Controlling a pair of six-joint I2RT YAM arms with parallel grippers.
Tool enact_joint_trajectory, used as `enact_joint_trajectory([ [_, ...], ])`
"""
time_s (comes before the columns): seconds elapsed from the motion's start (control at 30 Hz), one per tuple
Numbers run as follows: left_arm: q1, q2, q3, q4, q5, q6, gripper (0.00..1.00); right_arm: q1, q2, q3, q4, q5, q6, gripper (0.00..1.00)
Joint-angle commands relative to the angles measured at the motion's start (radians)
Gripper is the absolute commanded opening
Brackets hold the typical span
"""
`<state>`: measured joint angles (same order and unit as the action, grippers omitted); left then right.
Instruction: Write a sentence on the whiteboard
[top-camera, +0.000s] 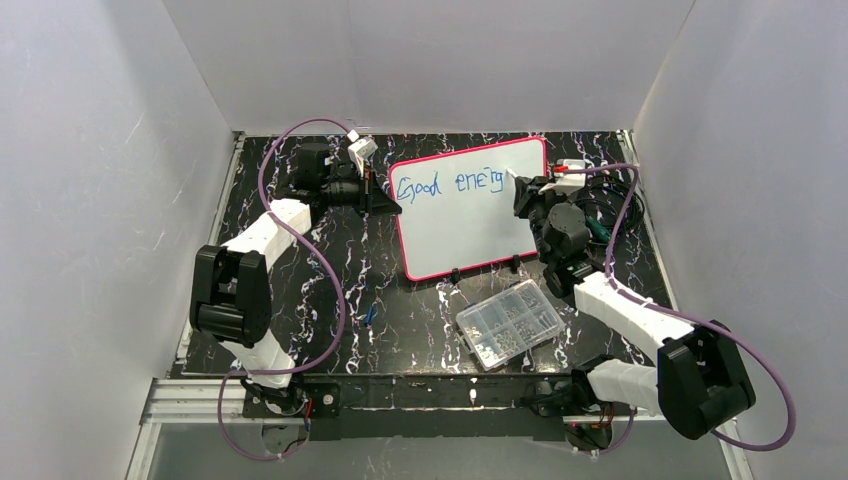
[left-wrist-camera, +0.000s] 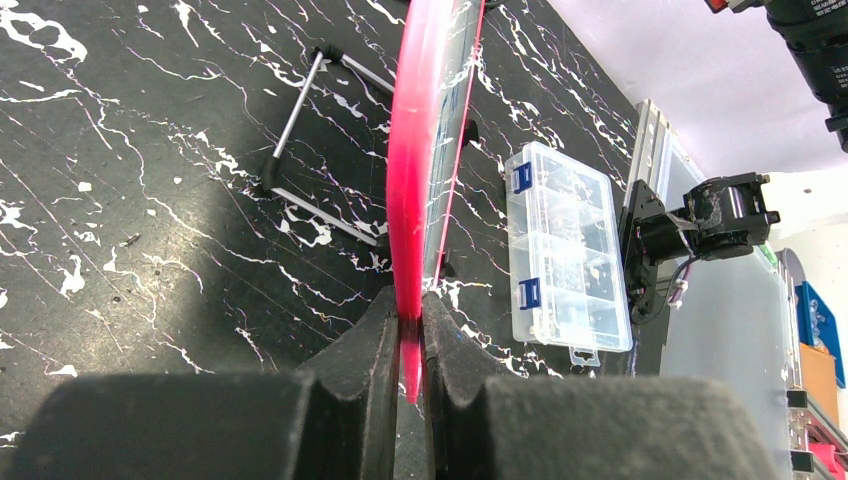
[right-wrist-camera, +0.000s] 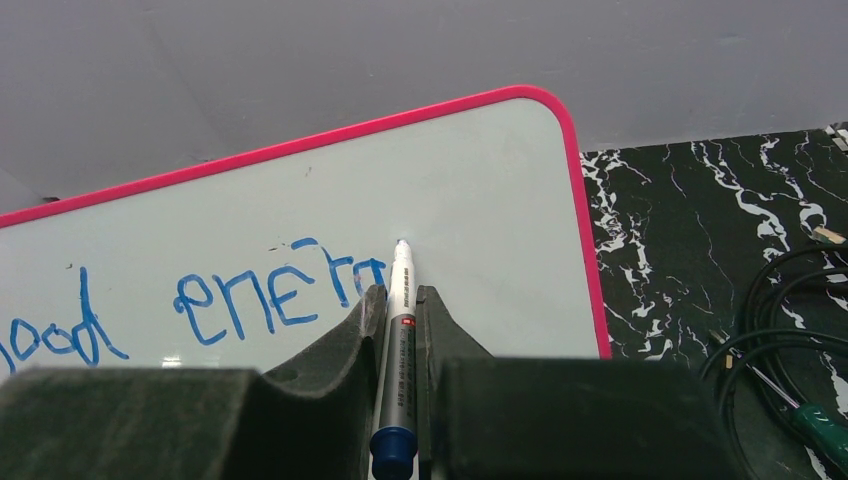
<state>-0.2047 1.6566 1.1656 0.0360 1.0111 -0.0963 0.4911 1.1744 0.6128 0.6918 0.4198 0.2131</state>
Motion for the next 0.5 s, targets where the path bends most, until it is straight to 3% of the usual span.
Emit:
enact_joint_trajectory([
  [0.0, 0.001, -0.068, 0.017, 0.007, 0.04, 0.013, 0.0, -0.006, 0.001, 0.02, 0.061, 0.021, -0.009, 0.01],
  [0.47, 0.001, -0.071, 0.017, 0.007, 0.041, 0.012, 0.0, -0.007, -0.058, -0.057, 0.01, 0.047, 0.01, 0.01],
])
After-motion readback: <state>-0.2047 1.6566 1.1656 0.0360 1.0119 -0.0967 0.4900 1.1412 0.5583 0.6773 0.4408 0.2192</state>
